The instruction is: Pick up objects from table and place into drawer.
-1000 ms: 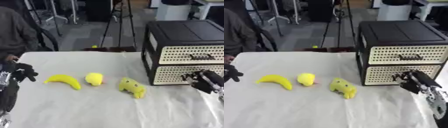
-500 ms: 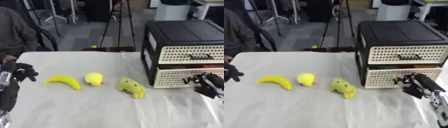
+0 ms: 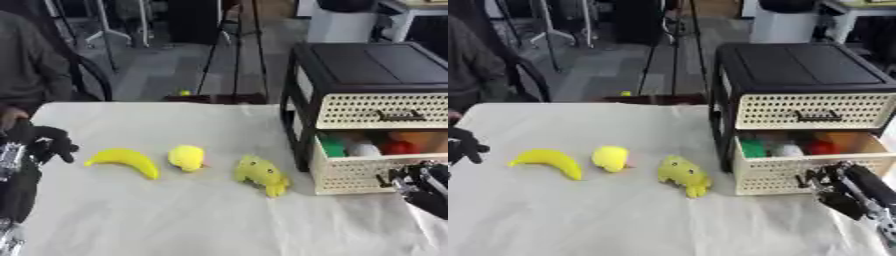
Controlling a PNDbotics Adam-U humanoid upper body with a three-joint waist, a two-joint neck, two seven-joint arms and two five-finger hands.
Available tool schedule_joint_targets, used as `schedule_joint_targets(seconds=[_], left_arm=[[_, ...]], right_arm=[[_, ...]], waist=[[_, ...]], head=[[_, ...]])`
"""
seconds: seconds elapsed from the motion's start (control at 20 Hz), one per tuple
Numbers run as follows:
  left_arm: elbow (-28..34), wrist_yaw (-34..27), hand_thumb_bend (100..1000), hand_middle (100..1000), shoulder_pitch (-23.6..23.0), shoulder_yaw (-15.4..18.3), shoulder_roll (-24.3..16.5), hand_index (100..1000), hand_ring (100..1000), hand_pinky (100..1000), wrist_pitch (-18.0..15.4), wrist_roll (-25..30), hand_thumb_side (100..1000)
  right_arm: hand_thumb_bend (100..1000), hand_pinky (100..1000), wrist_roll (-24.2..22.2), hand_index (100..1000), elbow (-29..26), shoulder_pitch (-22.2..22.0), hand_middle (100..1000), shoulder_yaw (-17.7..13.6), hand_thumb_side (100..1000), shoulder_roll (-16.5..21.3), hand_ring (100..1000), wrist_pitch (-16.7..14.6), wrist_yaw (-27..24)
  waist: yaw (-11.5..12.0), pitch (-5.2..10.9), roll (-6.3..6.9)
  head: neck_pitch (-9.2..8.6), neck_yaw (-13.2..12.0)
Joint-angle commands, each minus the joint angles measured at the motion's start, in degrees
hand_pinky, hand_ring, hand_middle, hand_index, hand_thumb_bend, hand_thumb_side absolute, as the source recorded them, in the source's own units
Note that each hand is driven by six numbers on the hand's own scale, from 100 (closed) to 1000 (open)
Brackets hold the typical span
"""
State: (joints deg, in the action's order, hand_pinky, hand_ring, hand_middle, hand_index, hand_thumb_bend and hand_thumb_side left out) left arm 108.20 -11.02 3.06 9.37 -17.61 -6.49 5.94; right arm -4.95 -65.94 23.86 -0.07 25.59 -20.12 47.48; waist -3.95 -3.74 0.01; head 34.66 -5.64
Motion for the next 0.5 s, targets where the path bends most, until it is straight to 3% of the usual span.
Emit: schedule_joint_targets(seconds=[0.05,0.5], left_arm=[[0.6,0.2,338,489,0.3,0.5,-1.1,604,403,650,0.1,0.0,853],[0.6,0.4,339,489,0.3,0.7,-1.3,604,403,651,0.2,-0.1,855]], right_arm=[[100,100,-0.4,488,-4.4,-1.2,173,-0.7,1000,2.1,100,0.3,-1.7],[100,100,-0.2,484,-12.3,-8.3,176,-2.2,1000,2.6,100,1.6,-4.5]], waist=[[-0.2,0.64,-0.18],[-0.7,0.61,-0.61]], head=[[-0.05,-0.3],[-0.27,-0.5]])
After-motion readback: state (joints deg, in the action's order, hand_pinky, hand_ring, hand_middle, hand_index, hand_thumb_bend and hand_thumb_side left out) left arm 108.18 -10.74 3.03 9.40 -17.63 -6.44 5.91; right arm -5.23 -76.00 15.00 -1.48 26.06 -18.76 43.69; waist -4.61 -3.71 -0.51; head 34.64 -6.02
